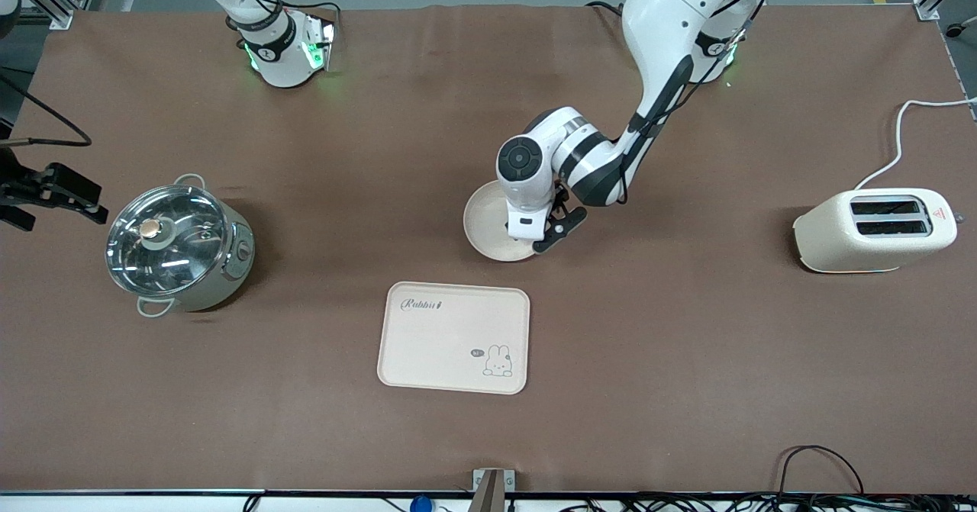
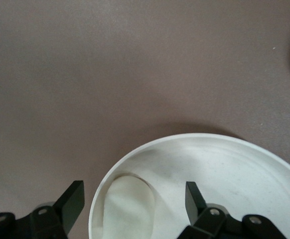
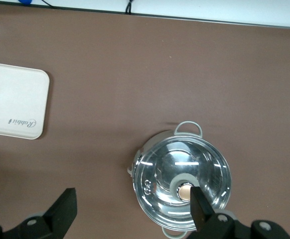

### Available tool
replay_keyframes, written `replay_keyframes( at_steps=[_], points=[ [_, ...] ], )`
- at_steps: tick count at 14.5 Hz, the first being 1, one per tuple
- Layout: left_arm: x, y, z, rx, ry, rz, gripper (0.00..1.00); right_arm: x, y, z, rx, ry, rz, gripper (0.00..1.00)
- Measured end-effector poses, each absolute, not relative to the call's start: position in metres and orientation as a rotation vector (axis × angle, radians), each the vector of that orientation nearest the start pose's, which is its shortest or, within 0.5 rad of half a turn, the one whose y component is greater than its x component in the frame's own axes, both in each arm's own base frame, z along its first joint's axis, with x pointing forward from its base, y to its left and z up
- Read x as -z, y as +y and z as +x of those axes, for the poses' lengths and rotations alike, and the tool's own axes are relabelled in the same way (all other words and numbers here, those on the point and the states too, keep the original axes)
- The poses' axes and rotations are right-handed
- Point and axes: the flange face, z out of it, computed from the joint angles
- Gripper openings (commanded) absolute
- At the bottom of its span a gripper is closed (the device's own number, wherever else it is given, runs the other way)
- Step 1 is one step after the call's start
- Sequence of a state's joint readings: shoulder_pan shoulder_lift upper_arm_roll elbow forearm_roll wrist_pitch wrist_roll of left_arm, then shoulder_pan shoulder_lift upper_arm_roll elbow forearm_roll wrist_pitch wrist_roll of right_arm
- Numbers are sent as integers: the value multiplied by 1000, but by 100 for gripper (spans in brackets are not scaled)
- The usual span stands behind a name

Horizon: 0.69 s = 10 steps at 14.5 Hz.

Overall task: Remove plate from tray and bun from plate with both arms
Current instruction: 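Lower the left gripper onto the plate and grasp the white bun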

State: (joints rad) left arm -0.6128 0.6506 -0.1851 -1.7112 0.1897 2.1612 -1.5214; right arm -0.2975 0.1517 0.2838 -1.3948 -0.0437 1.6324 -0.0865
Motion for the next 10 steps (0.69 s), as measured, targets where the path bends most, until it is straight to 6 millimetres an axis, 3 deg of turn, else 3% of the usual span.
replay_keyframes(
  at_steps=[2,4,7,10],
  points=[
    [-202,-454,467,-67,-916,-2811,76,-627,-43,601,81,-53,-3160,100],
    [-202,-455,466,-68,-913,-2811,70,-635,-40,592,47,-51,-3169,100],
    [-198,-459,461,-73,-898,-2812,68,-648,-36,576,35,-45,-3180,100],
    [-191,-462,457,-81,-885,-2808,65,-646,-45,557,26,-14,-3181,100]
  ],
)
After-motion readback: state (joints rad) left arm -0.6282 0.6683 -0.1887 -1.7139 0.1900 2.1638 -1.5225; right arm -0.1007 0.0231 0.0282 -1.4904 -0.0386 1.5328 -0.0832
